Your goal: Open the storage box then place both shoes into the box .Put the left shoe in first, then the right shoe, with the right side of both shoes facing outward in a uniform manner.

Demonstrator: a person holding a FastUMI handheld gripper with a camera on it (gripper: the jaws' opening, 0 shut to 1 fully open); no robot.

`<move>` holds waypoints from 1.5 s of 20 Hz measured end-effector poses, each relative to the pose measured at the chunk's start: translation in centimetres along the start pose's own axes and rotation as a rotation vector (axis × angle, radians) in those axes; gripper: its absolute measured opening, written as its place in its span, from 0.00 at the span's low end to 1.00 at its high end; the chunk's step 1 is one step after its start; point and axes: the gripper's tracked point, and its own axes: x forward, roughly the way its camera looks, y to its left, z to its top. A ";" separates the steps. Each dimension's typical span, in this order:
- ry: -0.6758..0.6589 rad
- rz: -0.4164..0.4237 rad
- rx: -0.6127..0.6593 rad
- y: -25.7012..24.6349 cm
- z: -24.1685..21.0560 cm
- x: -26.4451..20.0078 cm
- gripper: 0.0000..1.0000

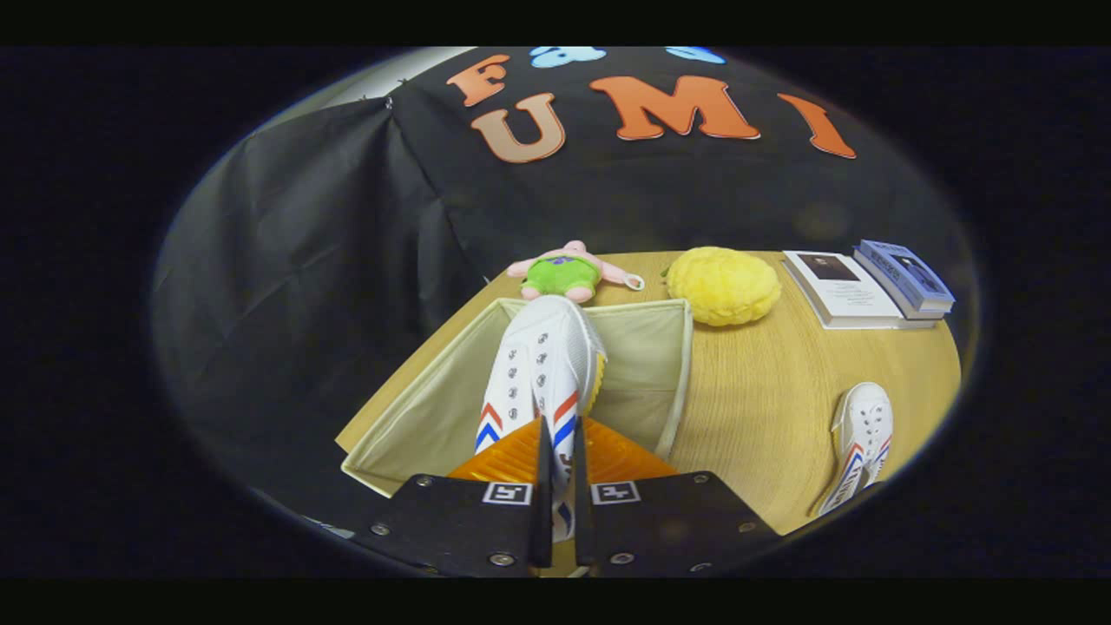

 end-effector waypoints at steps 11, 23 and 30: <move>-0.187 0.031 0.062 -2.3 3.4 -6.4 0.81; -0.100 -0.284 0.160 -21.1 -2.3 -10.9 0.96; 0.019 -0.359 0.204 -27.7 -7.7 -11.7 0.94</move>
